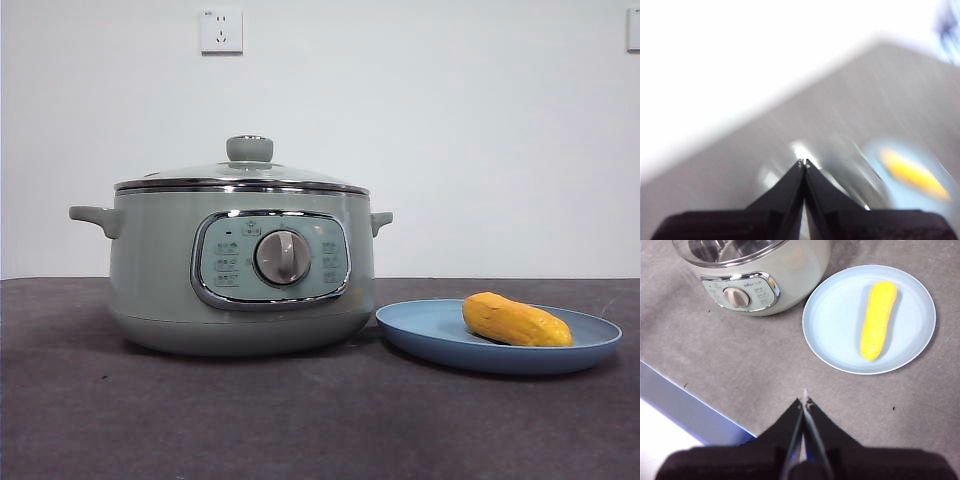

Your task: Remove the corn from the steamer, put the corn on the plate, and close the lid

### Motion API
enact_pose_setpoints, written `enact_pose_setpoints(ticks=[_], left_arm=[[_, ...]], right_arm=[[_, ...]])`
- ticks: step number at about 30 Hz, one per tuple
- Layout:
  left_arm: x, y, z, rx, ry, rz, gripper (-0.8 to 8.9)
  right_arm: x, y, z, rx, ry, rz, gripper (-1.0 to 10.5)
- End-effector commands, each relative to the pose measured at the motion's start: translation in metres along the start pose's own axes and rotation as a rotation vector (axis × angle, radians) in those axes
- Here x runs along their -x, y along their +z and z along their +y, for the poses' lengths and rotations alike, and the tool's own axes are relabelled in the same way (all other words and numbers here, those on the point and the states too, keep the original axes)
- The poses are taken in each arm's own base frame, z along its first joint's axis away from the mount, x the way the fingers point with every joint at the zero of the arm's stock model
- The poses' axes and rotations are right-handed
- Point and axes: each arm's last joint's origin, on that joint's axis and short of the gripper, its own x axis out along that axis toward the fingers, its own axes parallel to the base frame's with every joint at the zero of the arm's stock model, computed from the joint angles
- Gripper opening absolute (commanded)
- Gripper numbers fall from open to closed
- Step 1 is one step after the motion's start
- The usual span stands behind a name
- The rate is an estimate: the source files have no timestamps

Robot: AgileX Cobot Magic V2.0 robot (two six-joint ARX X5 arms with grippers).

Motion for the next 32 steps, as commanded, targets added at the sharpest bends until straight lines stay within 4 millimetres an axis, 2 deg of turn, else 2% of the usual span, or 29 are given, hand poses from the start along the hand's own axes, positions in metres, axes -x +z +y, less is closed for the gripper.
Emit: enact_pose_setpoints(ticks=[1,6,10,15,20,24,28,32], left_arm=[[0.032,0.003,0.005,-0.025,0.092,-0.064,-0.04],[0.071,-0.014,0.005,-0.04,0.275,-0.128,-0.04],[0.081,-0.052,-0.002,-0.05,0.456,-0.164,-0.04],[0.067,-0.118,-0.011,-0.03,0.496,-0.189,-0.04],[0.045,-0.196,-0.024,0.029,0.477,-0.133,-0.04],[0.034,-0.245,-0.033,0.085,0.488,-0.113,-0.04],[0.026,-0.282,-0.04,0.136,0.515,-0.095,-0.04],[0.02,-0.307,-0.044,0.156,0.532,-0.054,-0.04]], right_arm=[[-0.001,-0.001,0.0,0.003,0.001,0.0,0.0],[-0.001,-0.001,0.0,0.004,0.001,0.0,0.0],[-0.001,-0.001,0.0,0.003,0.001,0.0,0.0],[-0.001,-0.001,0.0,0.003,0.001,0.0,0.0],[-0.001,-0.001,0.0,0.003,0.001,0.0,0.0],[-0.001,-0.001,0.0,0.003,0.001,0.0,0.0],[-0.001,-0.001,0.0,0.003,0.001,0.0,0.0],[-0.001,-0.001,0.0,0.003,0.001,0.0,0.0]])
